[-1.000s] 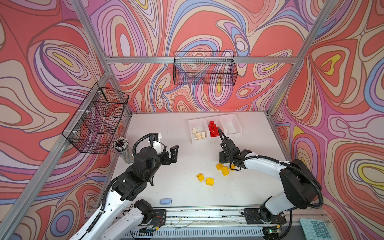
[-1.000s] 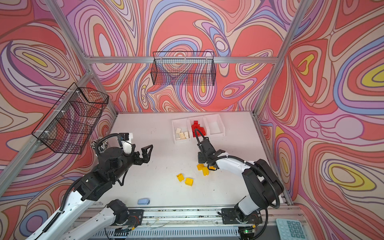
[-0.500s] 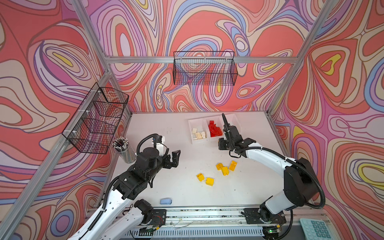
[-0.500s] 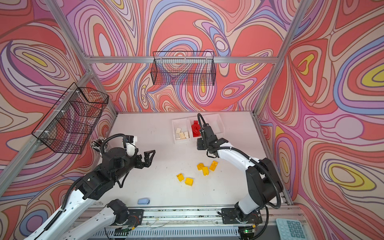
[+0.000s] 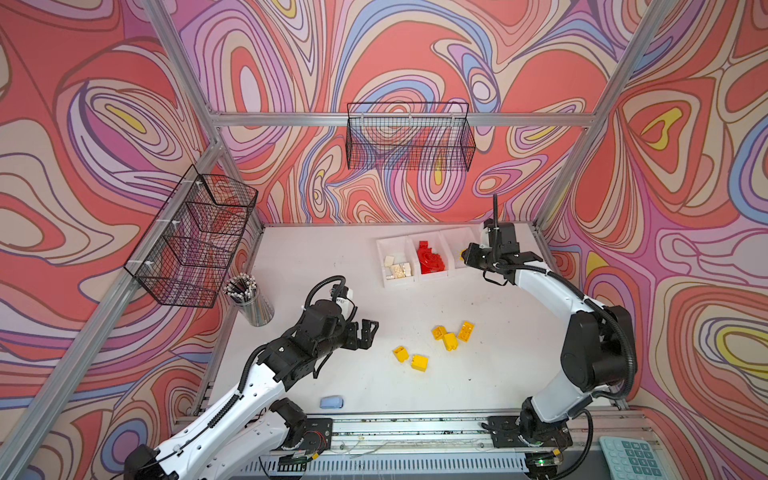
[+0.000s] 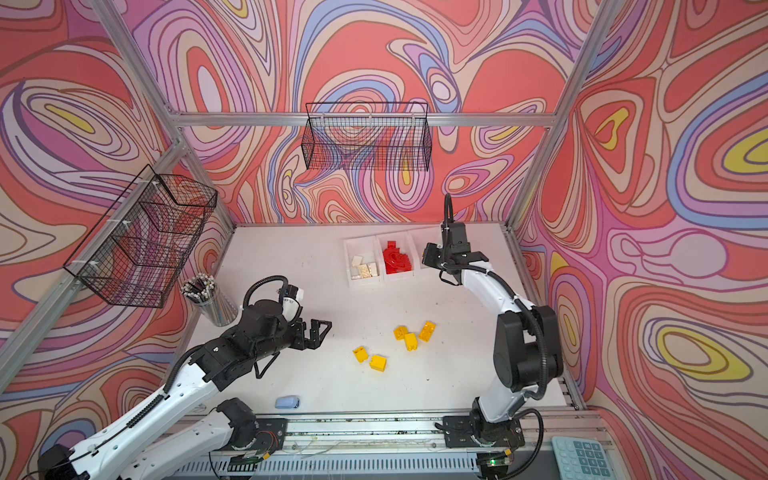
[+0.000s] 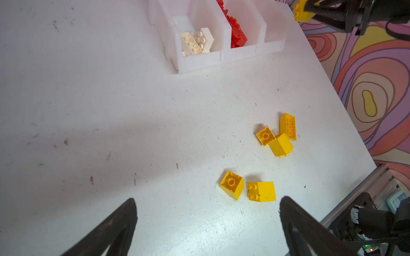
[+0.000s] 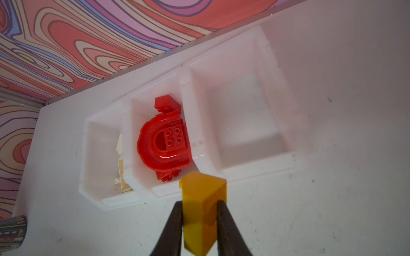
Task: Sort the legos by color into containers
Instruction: 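Carry the yellow brick toward the empty tray compartment with the right gripper, then release the yellow brick into the empty compartment while the left gripper approaches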
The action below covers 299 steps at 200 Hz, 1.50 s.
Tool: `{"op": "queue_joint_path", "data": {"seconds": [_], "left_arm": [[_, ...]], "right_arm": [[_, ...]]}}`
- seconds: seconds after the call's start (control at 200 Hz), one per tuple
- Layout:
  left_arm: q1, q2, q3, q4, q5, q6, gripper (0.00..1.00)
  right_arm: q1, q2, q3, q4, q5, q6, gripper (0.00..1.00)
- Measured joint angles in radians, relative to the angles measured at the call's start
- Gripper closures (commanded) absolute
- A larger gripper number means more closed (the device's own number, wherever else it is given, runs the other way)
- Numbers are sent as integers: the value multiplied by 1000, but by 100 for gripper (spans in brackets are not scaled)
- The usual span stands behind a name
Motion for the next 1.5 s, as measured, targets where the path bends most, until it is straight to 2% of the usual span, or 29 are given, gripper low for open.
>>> {"op": "queue_joint_path", "data": {"seconds": [0.35, 0.621, 0.976, 1.147, 1.357, 1.497], "left_arm": [[-130, 180, 0, 93, -39, 4, 3], [-141, 262, 16, 105, -45, 6, 5], [-172, 340, 90, 110, -60, 35, 6], [-204, 438, 179, 102, -65, 64, 8], [-272, 621, 317, 76, -93, 80, 10], [-302, 748, 398, 82, -85, 111, 16]], "right_arm": [[-66, 229, 219, 27, -76, 21, 77], [-101, 341, 279, 35, -105, 31, 56], [-100, 345, 284, 50, -122, 32, 52], [-100, 235, 167, 89, -131, 49, 51], [-100, -51, -102, 204, -177, 113, 48], [-100, -217, -267, 244, -194, 143, 46]]}}
